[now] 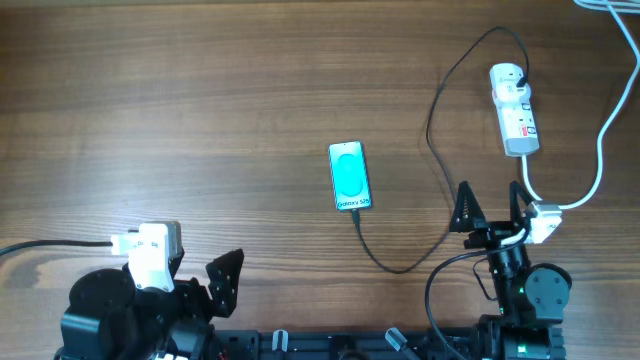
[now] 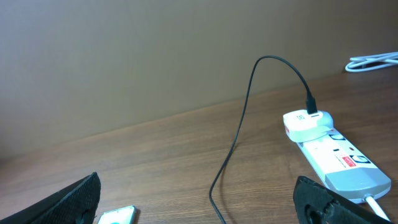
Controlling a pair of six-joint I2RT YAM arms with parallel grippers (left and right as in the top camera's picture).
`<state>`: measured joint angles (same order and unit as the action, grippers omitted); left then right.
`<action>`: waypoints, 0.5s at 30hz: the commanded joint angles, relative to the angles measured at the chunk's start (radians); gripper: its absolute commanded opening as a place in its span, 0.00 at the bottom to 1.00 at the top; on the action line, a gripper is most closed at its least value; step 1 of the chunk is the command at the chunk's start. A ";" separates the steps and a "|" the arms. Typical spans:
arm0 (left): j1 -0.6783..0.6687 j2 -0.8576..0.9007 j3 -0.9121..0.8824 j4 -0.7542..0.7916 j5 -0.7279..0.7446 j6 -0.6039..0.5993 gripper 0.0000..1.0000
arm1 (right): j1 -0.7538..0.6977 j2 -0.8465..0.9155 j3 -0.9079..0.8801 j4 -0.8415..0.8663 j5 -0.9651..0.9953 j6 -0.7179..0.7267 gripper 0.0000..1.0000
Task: Plug charger to phone and switch on socket
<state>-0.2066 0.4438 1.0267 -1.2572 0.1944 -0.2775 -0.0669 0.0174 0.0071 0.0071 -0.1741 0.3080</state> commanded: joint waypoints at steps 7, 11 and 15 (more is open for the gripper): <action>-0.004 -0.050 -0.055 0.068 -0.138 0.039 1.00 | 0.004 -0.014 -0.002 0.003 0.018 -0.018 0.99; 0.069 -0.191 -0.328 0.334 -0.139 0.039 1.00 | 0.004 -0.014 -0.002 0.003 0.018 -0.017 1.00; 0.147 -0.375 -0.694 0.723 -0.039 0.039 1.00 | 0.004 -0.014 -0.002 0.003 0.018 -0.017 1.00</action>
<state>-0.0914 0.1383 0.4831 -0.6708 0.0963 -0.2481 -0.0669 0.0154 0.0067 0.0067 -0.1741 0.3080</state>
